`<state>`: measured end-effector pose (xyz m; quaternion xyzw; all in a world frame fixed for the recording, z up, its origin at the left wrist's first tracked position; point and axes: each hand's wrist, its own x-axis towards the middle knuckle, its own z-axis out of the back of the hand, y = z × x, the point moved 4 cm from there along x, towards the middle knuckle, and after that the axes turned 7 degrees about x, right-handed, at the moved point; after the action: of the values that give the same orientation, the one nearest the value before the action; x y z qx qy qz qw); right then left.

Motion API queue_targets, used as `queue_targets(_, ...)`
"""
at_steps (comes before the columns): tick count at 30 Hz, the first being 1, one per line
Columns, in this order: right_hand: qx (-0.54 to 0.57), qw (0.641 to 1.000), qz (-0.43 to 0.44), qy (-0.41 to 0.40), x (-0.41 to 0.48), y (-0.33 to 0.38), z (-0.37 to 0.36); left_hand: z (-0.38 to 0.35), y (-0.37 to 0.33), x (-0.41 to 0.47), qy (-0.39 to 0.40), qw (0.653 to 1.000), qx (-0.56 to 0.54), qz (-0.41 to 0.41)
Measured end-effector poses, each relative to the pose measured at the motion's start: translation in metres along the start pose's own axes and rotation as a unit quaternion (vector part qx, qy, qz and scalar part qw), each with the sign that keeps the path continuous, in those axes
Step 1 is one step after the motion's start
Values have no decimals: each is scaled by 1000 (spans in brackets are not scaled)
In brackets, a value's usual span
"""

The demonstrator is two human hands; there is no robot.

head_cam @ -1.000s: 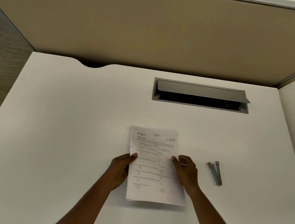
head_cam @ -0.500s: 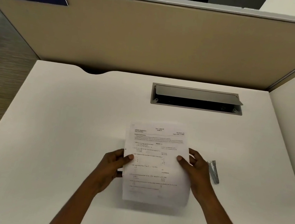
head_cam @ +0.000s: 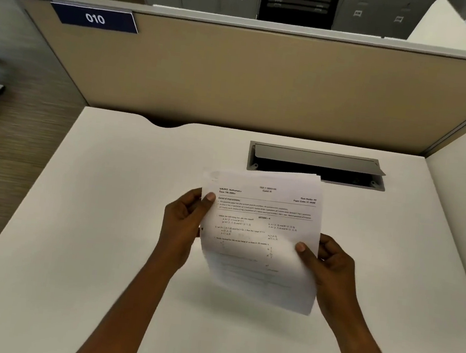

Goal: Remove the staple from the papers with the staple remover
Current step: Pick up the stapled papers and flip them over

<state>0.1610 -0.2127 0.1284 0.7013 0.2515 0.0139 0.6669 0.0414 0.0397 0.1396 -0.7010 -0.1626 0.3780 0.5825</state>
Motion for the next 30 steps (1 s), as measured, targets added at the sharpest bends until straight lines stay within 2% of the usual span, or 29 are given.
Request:
queue_targets(5, -5, 1000, 24, 11, -17, 18, -1, 0, -29, -5, -29, 998, -13, -54)
queue_targets(12, 4, 1000, 17, 12, -31, 18, -4, 0, -22, -18, -80, 996, -39, -24)
queue_targets(30, -7, 999, 34, -19, -41, 19, -11, 5, -30, -31, -66, 997, -26, -42)
